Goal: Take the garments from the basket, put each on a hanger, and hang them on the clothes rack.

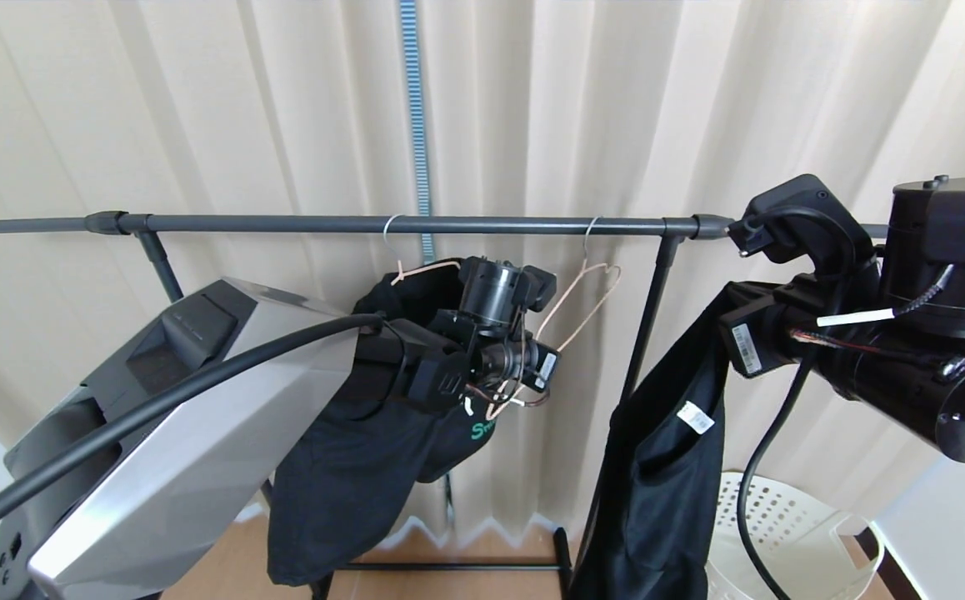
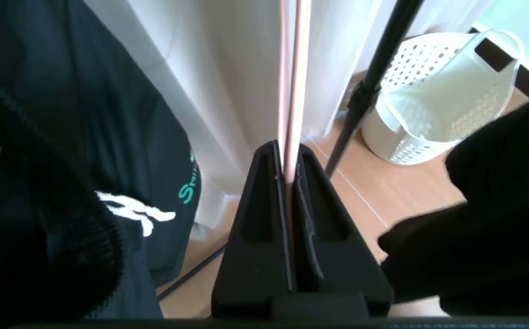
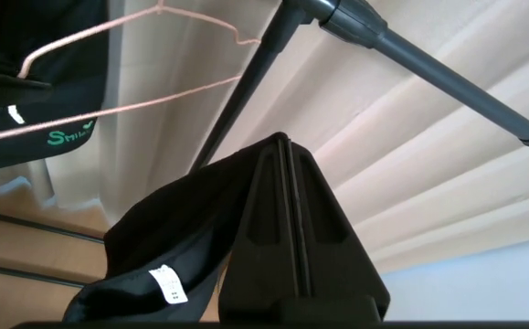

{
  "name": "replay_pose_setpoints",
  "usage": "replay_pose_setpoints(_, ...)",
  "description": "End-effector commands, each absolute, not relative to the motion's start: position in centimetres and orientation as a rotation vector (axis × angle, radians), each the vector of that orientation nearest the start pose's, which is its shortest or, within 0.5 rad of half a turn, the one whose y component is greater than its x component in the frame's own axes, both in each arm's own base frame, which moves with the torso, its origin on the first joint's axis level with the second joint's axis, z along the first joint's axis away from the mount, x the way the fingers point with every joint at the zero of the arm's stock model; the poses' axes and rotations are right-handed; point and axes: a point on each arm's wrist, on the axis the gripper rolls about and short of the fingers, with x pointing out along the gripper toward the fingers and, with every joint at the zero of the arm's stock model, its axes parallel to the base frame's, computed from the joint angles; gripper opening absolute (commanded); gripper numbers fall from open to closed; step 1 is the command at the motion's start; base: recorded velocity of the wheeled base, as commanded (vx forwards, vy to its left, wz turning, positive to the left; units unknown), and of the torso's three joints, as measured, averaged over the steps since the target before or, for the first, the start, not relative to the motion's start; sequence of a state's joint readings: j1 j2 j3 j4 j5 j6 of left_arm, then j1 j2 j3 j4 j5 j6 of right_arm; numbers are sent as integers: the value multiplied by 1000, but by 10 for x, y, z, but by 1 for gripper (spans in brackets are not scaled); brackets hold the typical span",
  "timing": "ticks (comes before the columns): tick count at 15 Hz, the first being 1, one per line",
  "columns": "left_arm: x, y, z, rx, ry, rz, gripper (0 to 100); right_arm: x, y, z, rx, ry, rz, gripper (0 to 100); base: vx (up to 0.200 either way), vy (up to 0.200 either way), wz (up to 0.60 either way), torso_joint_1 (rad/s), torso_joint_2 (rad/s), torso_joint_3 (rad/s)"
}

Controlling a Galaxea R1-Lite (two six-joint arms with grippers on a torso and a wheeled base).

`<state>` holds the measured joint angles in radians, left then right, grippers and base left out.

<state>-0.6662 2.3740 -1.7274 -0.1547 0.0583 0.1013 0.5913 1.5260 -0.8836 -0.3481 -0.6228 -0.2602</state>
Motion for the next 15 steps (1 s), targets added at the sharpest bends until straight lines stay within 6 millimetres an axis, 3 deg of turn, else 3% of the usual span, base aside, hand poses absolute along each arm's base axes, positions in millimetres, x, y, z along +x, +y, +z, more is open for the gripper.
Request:
replay_pose_setpoints(1, 387, -302, 118, 271, 432, -619, 0, 228, 137, 227, -428, 245, 1, 0, 0, 0, 0, 0, 0, 0)
replay_pose_setpoints(9, 376, -295, 145, 257, 387, -621, 0, 228, 138, 226, -429, 248, 2, 0, 0, 0, 0, 0, 0, 0)
replay_pose_setpoints(12, 359, -286, 161, 259, 378, -626, 0, 229, 138, 226, -429, 249, 2, 0, 0, 0, 0, 0, 0, 0)
replay_pose_setpoints(15, 329, -277, 174, 262, 341, -618, 0, 229, 138, 225, -430, 252, 2, 0, 0, 0, 0, 0, 0, 0)
